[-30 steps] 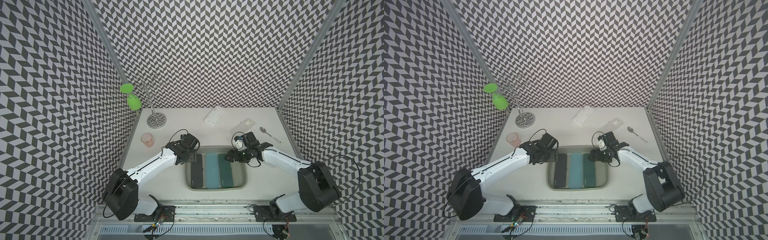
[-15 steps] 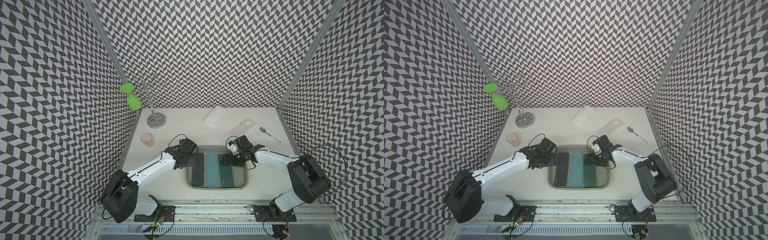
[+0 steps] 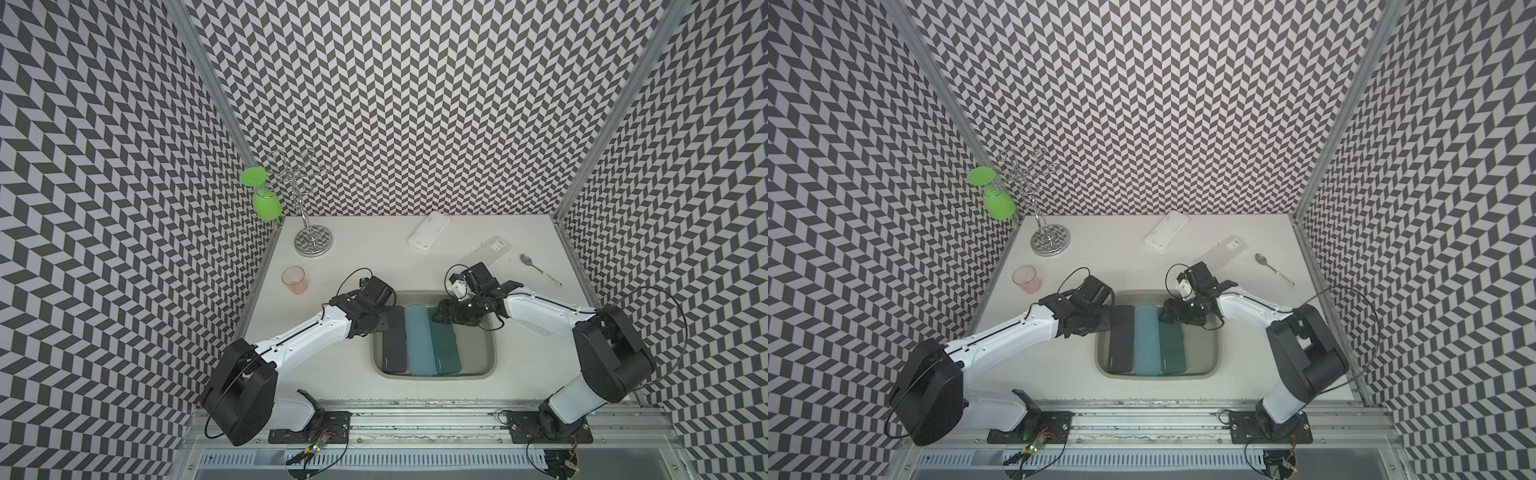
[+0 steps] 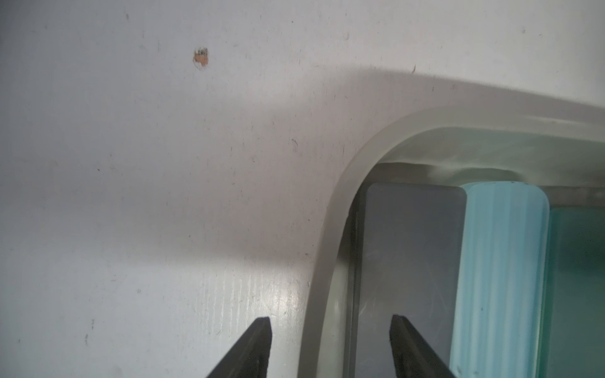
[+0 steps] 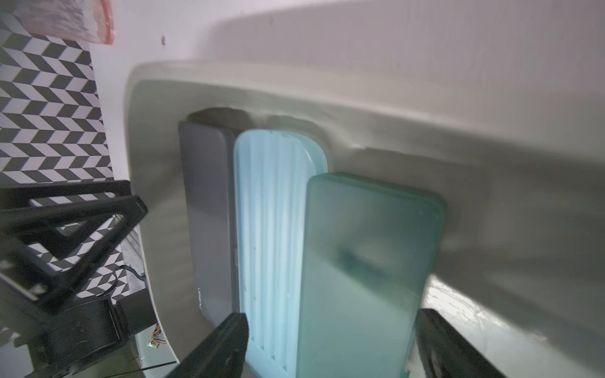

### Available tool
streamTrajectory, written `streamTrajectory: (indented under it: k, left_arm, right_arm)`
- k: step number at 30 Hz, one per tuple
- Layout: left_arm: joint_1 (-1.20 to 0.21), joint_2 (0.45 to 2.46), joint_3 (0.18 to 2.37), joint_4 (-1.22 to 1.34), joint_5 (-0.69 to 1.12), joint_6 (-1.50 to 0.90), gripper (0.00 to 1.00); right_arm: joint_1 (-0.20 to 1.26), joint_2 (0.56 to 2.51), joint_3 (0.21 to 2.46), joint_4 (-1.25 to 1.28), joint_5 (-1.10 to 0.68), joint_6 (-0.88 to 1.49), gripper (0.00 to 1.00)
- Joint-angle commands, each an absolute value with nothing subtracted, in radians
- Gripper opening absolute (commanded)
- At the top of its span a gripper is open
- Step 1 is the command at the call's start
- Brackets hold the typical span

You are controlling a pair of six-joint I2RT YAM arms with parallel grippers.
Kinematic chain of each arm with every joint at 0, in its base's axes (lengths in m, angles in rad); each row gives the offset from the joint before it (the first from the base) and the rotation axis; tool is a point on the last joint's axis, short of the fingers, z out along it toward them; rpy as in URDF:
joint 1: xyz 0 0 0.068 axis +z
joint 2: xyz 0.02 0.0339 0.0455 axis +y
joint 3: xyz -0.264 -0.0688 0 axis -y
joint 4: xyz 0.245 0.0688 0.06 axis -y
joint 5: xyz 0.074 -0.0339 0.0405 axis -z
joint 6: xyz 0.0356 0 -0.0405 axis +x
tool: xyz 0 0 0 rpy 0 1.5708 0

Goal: Put the pencil case into the storage box
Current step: Adjust the pencil case in the storage box, then move the storage box to the center of the board.

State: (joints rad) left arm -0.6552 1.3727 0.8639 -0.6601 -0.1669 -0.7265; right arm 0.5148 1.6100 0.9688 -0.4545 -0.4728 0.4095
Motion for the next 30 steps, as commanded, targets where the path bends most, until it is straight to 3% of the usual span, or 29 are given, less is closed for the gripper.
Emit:
streamTrajectory:
  k: [1,15,30]
  left_arm:
    - [-0.644,1.4,0.869,-0.644,-0.182,-0.72,0.62]
    - [-0.503,1.538,0.952,-0.568,-0.226,-0.559,0.62]
    - [-0.355,1.776,1.235,-0.525,-0.251,-0.348,0.64]
  right_arm:
    - [0.48,1.639,1.009,-0.498,-0.417,0.328,0.85]
    - [0.42,1.983,1.346,-0.502,-0.382,0.242,0.84]
    - [0.402,2.073,1.572,-0.632,-0.385,0.204,0.85]
